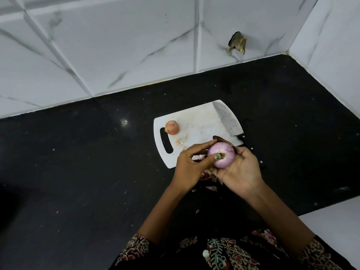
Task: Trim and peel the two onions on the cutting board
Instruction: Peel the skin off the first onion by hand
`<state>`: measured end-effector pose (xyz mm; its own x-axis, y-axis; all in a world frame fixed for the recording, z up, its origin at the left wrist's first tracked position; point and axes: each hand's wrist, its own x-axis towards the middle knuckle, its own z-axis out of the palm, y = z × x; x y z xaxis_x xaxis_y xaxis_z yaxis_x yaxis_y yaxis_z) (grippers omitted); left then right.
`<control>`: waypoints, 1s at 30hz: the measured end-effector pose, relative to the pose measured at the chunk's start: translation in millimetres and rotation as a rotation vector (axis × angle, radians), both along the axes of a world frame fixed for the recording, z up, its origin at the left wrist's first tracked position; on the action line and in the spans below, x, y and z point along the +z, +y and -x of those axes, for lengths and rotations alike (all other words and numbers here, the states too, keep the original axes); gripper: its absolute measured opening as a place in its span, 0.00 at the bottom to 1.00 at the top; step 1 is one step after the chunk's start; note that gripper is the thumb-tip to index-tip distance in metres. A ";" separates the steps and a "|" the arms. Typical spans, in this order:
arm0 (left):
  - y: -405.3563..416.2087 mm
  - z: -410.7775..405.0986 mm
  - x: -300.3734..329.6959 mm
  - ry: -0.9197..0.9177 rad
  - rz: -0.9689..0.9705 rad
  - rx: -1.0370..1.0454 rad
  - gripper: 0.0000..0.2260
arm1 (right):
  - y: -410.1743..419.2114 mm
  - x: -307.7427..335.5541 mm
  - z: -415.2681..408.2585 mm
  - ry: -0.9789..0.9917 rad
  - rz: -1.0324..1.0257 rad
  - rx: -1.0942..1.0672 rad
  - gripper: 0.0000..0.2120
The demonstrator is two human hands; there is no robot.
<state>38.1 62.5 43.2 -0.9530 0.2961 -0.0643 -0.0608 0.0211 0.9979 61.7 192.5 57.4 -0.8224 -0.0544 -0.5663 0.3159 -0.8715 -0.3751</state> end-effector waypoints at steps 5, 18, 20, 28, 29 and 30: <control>0.9 -0.8 -1.4 0.057 0.057 0.049 0.15 | -0.3 1.4 1.7 -0.021 -0.050 0.065 0.16; 10.9 -7.0 -11.1 0.059 0.161 0.184 0.07 | -2.7 -1.6 3.0 -0.087 -0.133 0.053 0.15; 10.7 -3.7 -11.0 0.057 0.156 0.235 0.05 | -4.7 -3.0 1.8 -0.089 -0.140 0.060 0.15; 5.3 1.3 -6.3 0.043 0.072 0.173 0.08 | -4.2 0.5 4.4 -0.075 -0.133 0.037 0.17; 4.4 -0.9 -4.3 0.021 0.016 0.132 0.09 | -2.1 1.2 5.8 -0.063 -0.146 0.039 0.18; 3.5 -3.0 -2.3 -0.002 -0.022 0.089 0.09 | -0.9 2.1 6.5 -0.050 -0.160 0.048 0.19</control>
